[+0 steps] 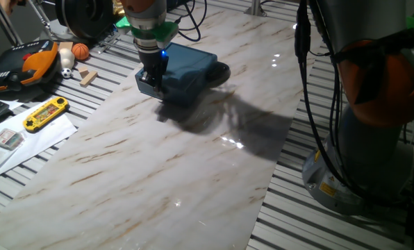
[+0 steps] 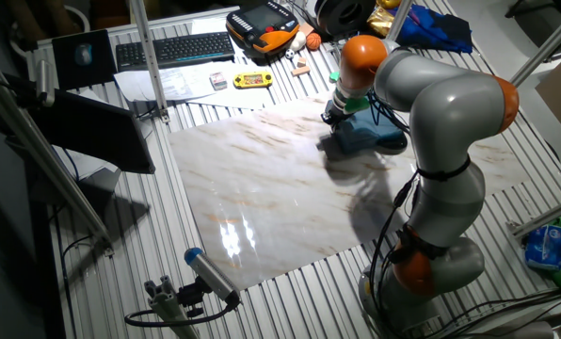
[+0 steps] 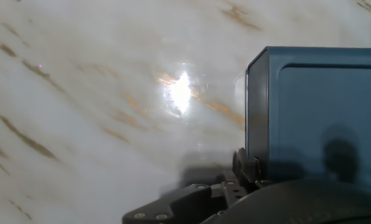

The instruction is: Take something out of a drawer

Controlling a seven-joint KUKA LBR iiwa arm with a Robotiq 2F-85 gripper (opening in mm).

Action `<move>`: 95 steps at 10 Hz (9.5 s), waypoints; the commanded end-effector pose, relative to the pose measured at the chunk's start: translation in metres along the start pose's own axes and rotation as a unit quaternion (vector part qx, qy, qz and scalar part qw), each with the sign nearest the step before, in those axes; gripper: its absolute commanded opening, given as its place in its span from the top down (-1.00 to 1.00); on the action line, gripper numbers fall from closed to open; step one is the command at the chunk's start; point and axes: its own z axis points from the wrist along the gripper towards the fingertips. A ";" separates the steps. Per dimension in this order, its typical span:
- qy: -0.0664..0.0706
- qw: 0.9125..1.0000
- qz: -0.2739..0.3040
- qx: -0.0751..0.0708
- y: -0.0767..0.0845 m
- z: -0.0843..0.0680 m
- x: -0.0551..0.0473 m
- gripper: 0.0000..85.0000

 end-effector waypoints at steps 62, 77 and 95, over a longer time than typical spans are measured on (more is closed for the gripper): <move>-0.008 1.000 -0.014 0.015 0.026 0.009 0.003 1.00; -0.007 1.000 -0.014 0.017 0.050 0.008 0.004 1.00; -0.009 0.999 -0.013 0.040 0.094 0.010 0.013 1.00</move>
